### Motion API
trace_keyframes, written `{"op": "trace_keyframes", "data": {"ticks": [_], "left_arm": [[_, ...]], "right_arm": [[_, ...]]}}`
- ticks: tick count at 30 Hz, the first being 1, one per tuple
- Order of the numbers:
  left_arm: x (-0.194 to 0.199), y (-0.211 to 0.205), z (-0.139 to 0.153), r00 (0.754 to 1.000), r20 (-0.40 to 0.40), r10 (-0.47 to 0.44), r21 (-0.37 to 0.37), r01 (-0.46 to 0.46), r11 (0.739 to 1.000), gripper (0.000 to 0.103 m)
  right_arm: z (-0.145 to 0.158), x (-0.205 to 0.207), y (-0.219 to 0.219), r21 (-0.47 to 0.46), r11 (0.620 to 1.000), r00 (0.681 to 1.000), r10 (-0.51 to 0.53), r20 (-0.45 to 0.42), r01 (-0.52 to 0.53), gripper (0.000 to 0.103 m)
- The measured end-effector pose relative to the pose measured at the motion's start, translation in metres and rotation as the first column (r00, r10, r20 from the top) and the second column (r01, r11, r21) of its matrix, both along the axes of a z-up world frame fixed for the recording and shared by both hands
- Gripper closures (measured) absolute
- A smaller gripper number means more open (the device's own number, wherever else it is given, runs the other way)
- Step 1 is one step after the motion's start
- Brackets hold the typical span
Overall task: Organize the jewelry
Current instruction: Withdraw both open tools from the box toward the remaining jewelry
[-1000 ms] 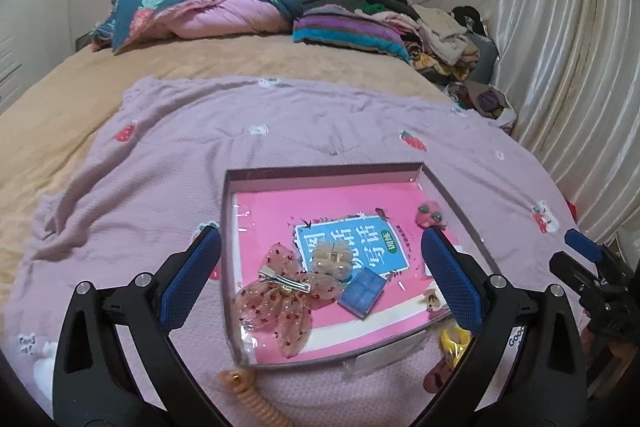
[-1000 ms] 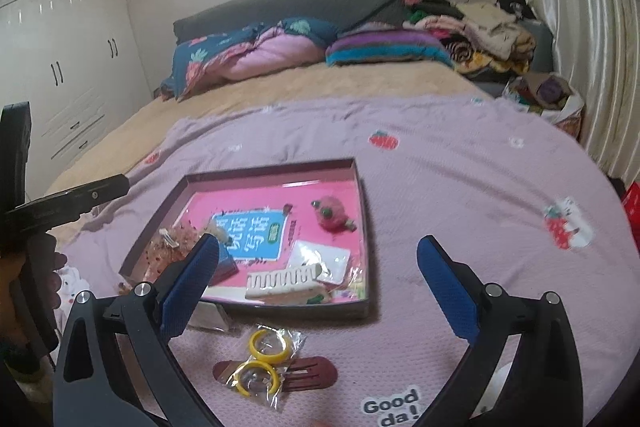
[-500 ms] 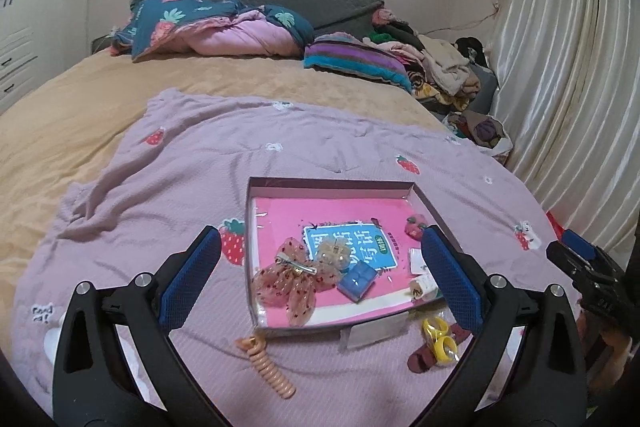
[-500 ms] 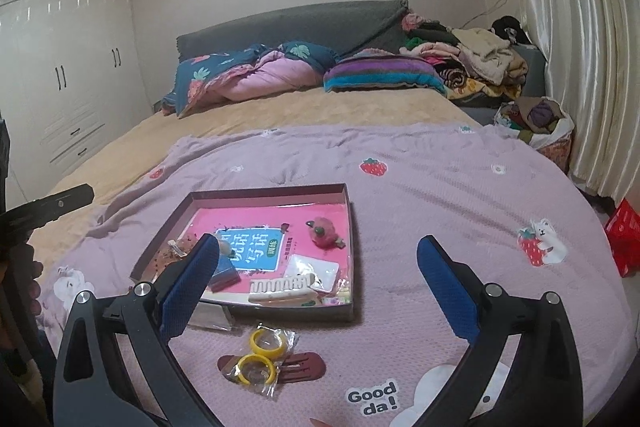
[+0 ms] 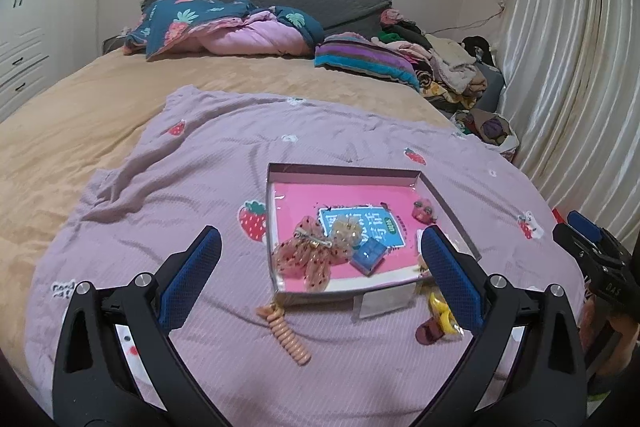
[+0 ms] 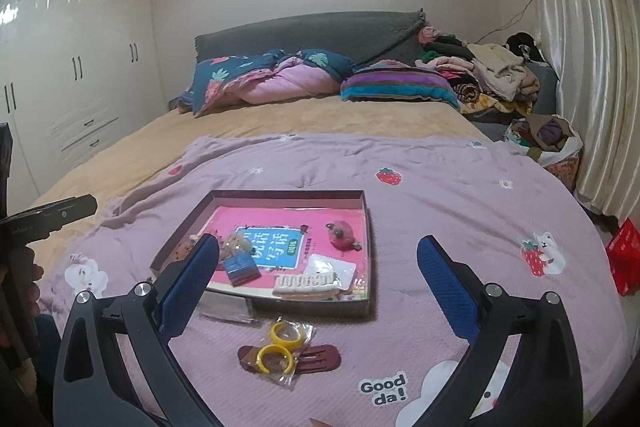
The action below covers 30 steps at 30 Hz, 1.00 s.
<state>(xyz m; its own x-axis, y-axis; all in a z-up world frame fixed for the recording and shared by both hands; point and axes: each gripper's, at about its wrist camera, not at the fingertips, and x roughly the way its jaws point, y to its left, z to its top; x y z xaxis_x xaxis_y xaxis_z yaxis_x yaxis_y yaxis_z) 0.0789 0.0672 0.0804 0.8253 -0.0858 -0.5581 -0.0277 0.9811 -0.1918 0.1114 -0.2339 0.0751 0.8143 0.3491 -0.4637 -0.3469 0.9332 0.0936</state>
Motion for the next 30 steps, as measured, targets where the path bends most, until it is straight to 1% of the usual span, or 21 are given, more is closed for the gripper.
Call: {"op": "trace_keyframes", "data": {"ticks": [10, 19, 25, 30], "left_arm": [[-0.019, 0.005, -0.01, 0.999, -0.032, 0.019, 0.012, -0.018, 1.0, 0.01], [-0.021, 0.005, -0.033, 0.995, -0.097, 0.009, 0.019, -0.007, 1.0, 0.01], [-0.021, -0.002, -0.051, 0.99, -0.142, -0.019, 0.017, 0.022, 1.0, 0.01], [-0.02, -0.011, -0.065, 0.982, -0.176, -0.071, -0.008, 0.071, 0.997, 0.01]], "right_arm": [[-0.009, -0.014, 0.02, -0.047, 0.997, 0.998, 0.068, -0.02, -0.068, 0.004], [-0.036, -0.02, 0.032, -0.086, 0.989, 0.989, 0.112, -0.096, -0.121, 0.004], [-0.057, -0.025, 0.038, -0.109, 0.982, 0.98, 0.137, -0.147, -0.154, 0.004], [-0.07, -0.028, 0.04, -0.101, 0.978, 0.969, 0.158, -0.19, -0.18, 0.004]]}}
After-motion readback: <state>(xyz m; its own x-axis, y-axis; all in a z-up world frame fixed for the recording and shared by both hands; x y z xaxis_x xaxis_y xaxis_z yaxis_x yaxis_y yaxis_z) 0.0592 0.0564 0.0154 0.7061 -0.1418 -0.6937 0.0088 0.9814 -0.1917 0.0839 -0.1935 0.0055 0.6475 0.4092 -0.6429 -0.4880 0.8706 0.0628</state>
